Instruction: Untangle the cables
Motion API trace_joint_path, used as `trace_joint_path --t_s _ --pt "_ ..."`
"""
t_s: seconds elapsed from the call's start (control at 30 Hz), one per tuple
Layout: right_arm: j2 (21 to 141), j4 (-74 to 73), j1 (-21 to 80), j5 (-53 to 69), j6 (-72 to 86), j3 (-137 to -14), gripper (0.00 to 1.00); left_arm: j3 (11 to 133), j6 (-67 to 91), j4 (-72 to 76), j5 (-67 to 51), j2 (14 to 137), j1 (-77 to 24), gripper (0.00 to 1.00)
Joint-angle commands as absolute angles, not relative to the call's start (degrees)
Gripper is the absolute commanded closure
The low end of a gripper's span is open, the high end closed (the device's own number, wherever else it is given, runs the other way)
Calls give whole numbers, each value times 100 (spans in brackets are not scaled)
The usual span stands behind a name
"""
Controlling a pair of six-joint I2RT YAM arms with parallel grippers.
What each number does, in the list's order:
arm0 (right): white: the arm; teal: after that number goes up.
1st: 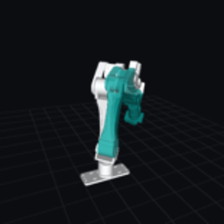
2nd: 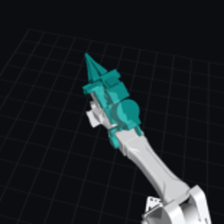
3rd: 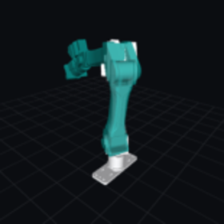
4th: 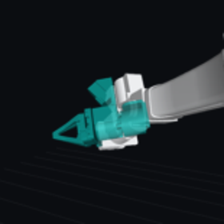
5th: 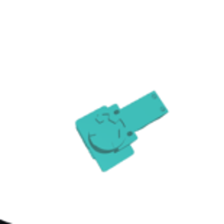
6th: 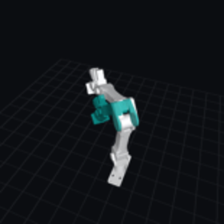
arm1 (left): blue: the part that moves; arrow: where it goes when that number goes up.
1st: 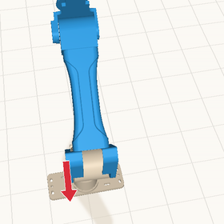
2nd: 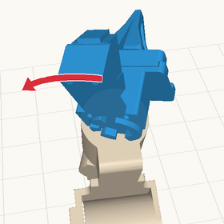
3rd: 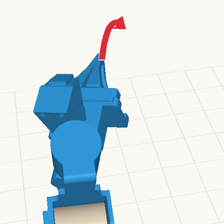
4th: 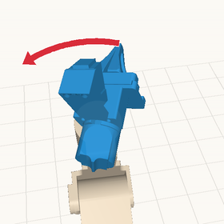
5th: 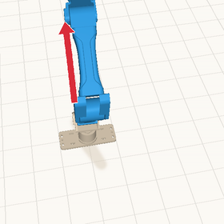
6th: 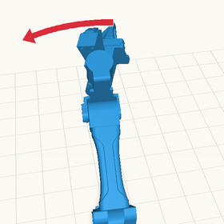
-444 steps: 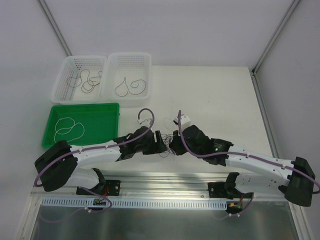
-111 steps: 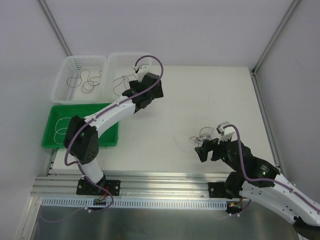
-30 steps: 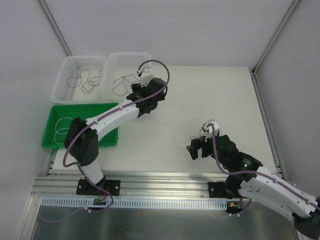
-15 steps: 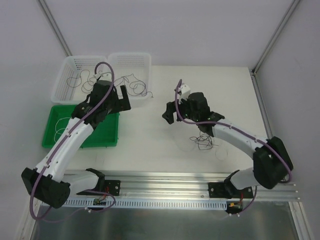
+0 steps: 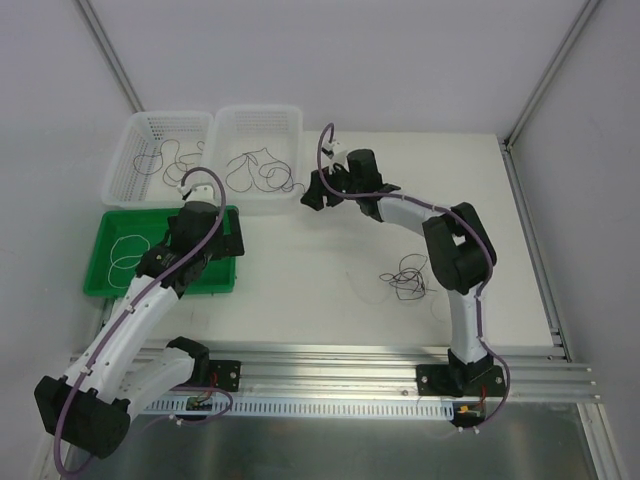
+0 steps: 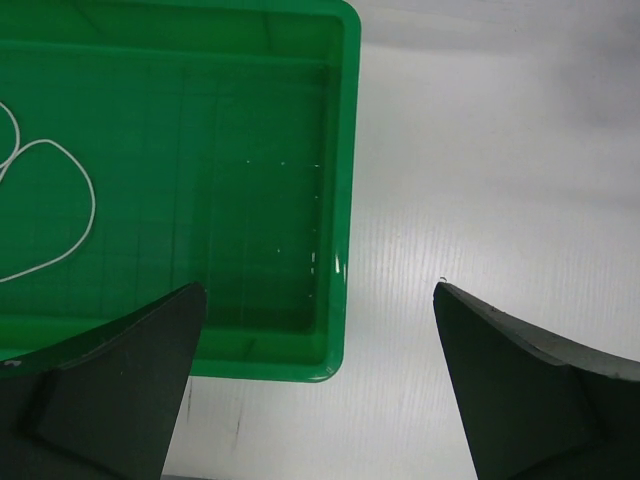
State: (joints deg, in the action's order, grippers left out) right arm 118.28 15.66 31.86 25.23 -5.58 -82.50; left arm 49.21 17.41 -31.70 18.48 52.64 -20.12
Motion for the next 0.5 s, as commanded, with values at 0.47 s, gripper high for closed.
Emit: trace_joint_path --t_s 0.47 --pt "13236 2082 2874 4042 -282 -10090 36 4737 1433 -2742 2610 4922 -1916 1"
